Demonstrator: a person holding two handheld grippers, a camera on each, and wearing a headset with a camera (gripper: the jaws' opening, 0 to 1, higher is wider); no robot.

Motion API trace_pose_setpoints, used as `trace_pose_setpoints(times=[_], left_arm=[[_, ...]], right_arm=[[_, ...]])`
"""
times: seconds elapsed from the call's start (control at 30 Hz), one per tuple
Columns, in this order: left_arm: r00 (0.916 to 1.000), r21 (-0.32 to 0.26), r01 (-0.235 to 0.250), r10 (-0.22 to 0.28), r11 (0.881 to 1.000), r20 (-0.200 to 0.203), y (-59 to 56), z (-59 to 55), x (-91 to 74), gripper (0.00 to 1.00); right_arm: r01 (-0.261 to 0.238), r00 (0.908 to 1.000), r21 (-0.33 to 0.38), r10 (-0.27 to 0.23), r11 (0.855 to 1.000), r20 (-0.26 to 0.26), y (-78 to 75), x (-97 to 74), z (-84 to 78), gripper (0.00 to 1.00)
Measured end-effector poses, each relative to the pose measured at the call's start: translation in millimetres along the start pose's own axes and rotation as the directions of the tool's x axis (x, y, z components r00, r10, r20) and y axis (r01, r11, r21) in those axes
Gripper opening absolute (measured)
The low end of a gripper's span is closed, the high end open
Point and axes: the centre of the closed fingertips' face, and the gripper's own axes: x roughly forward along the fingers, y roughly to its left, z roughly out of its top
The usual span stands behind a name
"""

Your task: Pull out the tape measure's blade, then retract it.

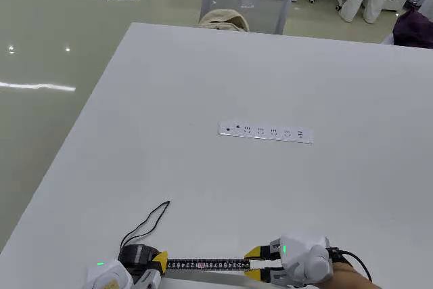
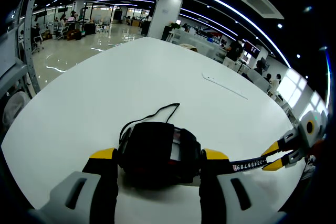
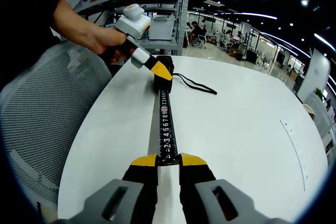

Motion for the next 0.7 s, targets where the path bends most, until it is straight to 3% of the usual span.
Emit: trace_pose_setpoints(times=[0.7], left_arm=[[1.0, 0.0, 0.004, -0.004, 1.0, -0.002, 0.6, 1.4, -1.9, 0.59]], right_arm=[[-0.01, 0.9999, -0.002, 0.01, 1.0, 0.01, -0.9, 7.1, 7.8, 0.13]])
